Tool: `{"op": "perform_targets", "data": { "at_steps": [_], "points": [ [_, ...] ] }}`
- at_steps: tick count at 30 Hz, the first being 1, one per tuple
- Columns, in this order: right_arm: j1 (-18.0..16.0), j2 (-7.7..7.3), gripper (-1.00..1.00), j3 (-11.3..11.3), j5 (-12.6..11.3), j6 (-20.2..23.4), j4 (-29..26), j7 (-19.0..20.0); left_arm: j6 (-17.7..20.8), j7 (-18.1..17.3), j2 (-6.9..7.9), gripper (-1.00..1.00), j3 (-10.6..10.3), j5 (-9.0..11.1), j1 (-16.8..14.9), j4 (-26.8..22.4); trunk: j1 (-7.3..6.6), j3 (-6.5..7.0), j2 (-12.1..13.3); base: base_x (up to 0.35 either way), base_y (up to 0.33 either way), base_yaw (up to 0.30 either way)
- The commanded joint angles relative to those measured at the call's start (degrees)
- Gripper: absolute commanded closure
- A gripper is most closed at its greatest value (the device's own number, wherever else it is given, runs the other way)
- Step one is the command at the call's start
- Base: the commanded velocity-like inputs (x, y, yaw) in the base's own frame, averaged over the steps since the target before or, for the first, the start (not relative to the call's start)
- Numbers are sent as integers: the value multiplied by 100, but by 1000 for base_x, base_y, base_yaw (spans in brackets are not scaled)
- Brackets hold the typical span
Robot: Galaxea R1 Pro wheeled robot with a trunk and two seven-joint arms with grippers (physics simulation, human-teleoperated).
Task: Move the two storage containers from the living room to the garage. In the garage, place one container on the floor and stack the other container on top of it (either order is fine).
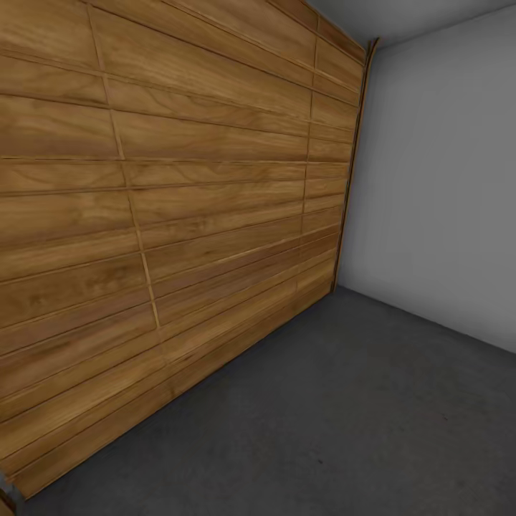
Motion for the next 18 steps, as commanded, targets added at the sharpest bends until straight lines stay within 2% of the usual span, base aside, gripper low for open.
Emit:
{"op": "perform_targets", "data": {
  "at_steps": [1, 4, 8, 18],
  "points": [
    [-1, 0, -100, 0, 0, 0, 0, 0, 0, 0, 0, -100, 0, 0, -1, 0, 0, -3, -2, 0, 0, 0],
    [-9, -9, -100, 44, 39, 49, -9, -42, -18, -9, -44, -100, 95, 63, -9, 34, 0, -3, -2, 0, 0, 0],
    [-9, -9, -100, 47, 40, 43, -6, -47, -18, -9, -43, -100, 99, 66, -9, 35, 0, -3, -2, 0, 0, 0],
    [-9, -21, -100, 45, 46, 23, -8, -53, -180, -9, -90, -100, 424, 388, -9, -289, 0, -3, -2, 0, 0, 0]
  ]
}}
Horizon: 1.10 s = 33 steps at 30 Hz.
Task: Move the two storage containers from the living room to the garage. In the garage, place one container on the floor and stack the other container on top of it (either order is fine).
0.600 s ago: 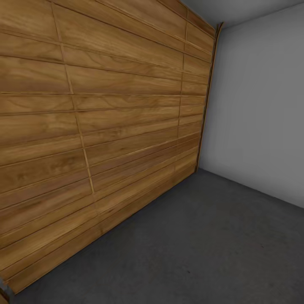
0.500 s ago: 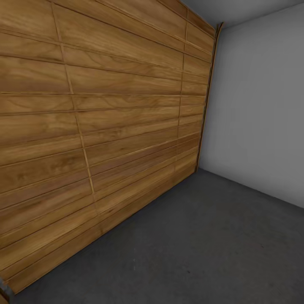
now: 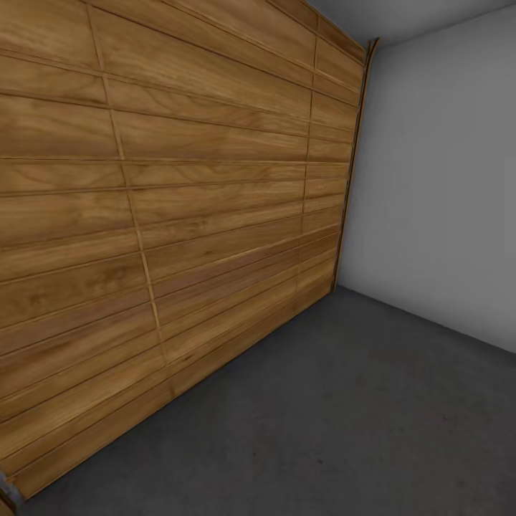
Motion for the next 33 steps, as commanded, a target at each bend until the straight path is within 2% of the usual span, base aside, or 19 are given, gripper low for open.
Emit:
{"op": "perform_targets", "data": {
  "at_steps": [1, 12, 20, 33],
  "points": [
    [-1, 4, -100, 4, 4, 0, -1, -5, -15, -1, -5, -100, 46, 69, -1, -31, 0, -4, -2, 0, 0, 0],
    [-1, 13, -100, -17, -5, -10, -1, -5, -26, -1, 16, -100, 15, 421, -1, -102, 0, -4, -2, 0, 0, -15],
    [-1, 11, -100, -62, -31, -12, -1, 0, -27, -1, 157, -100, -15, 390, -1, -113, 0, -4, -2, 0, 0, -216],
    [-1, 12, -100, -83, -93, -273, -2, -4, -27, -1, 169, -100, -14, 394, -1, -115, 0, -4, -2, 0, 0, -295]
  ]
}}
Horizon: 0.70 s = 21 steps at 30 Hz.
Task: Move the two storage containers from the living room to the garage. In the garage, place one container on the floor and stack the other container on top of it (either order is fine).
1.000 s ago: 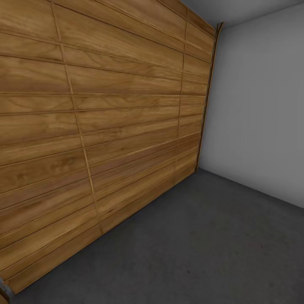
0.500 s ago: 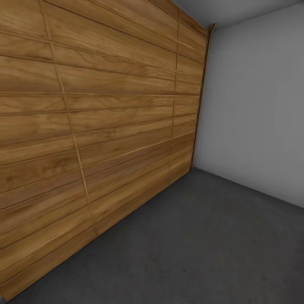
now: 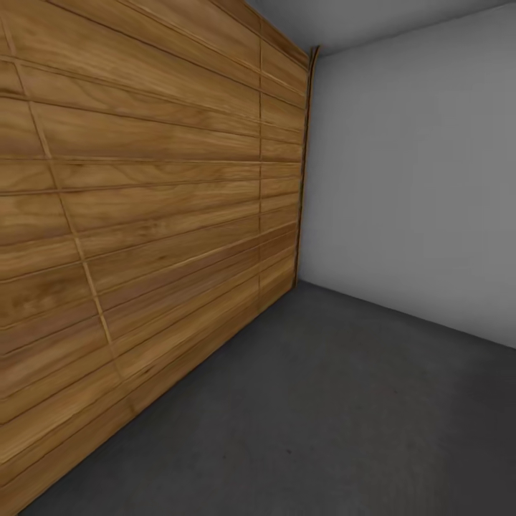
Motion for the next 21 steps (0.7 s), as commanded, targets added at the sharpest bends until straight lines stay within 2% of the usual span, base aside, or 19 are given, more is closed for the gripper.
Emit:
{"op": "perform_targets", "data": {
  "at_steps": [1, 21],
  "points": [
    [-1, 0, -100, -4, -6, -27, -1, -5, -13, -1, 1, -100, 30, 24, -1, 1, 0, -5, -2, 0, 0, -300],
    [-1, -8, -100, 0, -7, -39, 0, 1, -13, -1, 5, -100, 31, 22, -1, 1, 0, -5, -2, 0, 0, -300]
  ]
}}
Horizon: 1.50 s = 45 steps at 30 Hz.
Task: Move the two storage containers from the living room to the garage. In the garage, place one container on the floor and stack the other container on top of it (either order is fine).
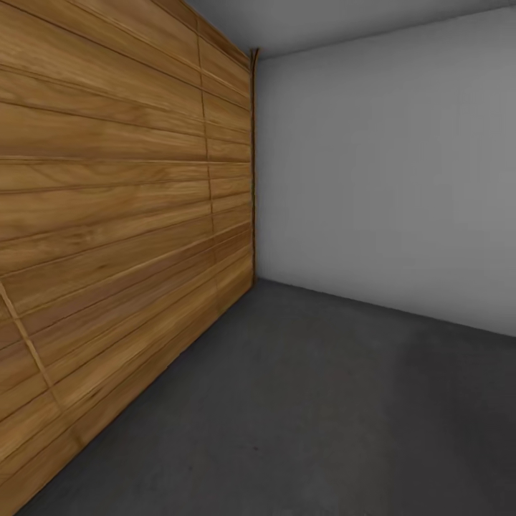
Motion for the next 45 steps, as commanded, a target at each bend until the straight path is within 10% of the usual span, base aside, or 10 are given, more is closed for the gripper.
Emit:
{"op": "perform_targets", "data": {
  "at_steps": [1, 45],
  "points": [
    [-1, 0, -100, -2, -5, -16, -1, -4, -14, -1, -1, -100, 31, 28, -1, 1, 0, -5, -2, 0, 0, -300],
    [-1, -9, -100, 1, -13, -14, 0, 24, -14, -1, 0, -100, 33, 32, -1, 1, 0, -5, -2, 0, 0, -300]
  ]
}}
